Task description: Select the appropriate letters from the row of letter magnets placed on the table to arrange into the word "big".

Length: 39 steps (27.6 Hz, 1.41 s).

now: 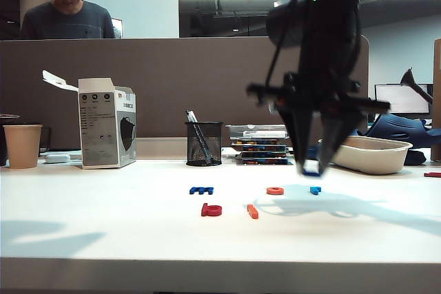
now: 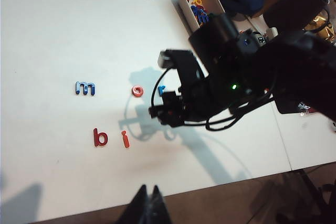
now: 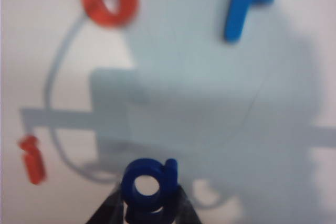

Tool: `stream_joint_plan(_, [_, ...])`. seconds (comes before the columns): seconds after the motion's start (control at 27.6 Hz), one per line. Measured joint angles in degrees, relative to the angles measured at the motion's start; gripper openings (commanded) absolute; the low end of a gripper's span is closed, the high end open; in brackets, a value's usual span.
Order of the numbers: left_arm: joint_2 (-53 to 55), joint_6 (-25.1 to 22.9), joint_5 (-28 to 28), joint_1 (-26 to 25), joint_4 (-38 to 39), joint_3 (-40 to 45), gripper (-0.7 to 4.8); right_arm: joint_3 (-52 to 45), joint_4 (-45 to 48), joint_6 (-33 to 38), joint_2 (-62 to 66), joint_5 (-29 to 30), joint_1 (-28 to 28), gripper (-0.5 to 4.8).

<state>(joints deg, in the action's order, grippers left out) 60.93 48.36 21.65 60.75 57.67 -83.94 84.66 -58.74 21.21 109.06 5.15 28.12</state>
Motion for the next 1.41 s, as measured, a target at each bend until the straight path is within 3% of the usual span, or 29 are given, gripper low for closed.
stream_joint_plan(0.54, [0.02, 0.00, 0.00, 0.00, 0.00, 0.00, -0.04, -3.58, 4.15, 3.06, 0.83, 0.07, 5.33, 1.12])
stream_joint_plan(1.41, [0.02, 0.02, 0.00, -0.02, 0.00, 0.00, -0.04, -6.54, 6.29, 4.70, 0.92, -0.37, 5.14, 1.18])
